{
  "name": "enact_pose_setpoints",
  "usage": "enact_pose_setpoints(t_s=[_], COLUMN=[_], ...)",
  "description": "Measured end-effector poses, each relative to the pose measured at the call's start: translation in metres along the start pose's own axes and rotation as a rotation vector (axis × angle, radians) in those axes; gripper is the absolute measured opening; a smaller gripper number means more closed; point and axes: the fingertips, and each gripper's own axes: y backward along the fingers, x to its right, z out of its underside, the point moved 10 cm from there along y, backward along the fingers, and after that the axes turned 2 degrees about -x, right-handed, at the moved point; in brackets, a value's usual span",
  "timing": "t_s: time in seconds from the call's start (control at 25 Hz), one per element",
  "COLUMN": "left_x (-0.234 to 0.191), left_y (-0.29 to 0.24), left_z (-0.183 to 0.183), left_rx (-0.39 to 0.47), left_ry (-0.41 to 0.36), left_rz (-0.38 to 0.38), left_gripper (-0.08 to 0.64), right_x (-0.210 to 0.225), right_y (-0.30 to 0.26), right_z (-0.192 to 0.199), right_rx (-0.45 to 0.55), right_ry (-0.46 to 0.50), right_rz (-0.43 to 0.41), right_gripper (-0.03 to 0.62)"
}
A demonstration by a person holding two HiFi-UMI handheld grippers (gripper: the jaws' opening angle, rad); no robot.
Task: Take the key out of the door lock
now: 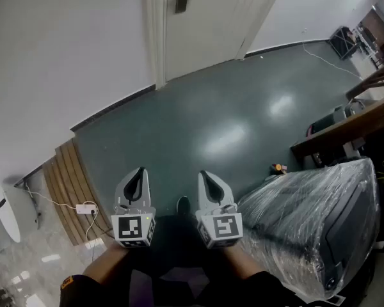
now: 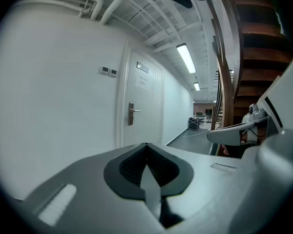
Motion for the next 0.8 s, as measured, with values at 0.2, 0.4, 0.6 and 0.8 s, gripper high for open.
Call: enact_pose_setpoints(t_s=[0.2,0.4,0.6,0.8], left_x=[0.005,0.008,0.015,0.031], left_y=[-0.005,-0.014,-0.026,-0.039], left_z=[-0.006,-0.002,-0.003,-0.006], left_rx=[0.0,0.0,-0.005,-0.006], left_ry=[-0.005,-0.016,-0.011,-0.021], left_rz=[-0.003,0.002,0.002,0.003], left_gripper=[0.018,0.018,0.018,0.018], right_x=[0.005,0.014,0.031,0.051], right_y=[-0.002,-0.007,-0.011,-0.01], right_z=[-0.006,-0.005,-0.005,0.0], right_rx=[-0.043,-0.04,-0.048,-0.05], right_ry=[-0.012,-0.015,-0.06,-0.081], right_rz=[0.021,0.006,0.008,0.006], right_gripper=[-0.011,-0.011,-0.008,-0.008])
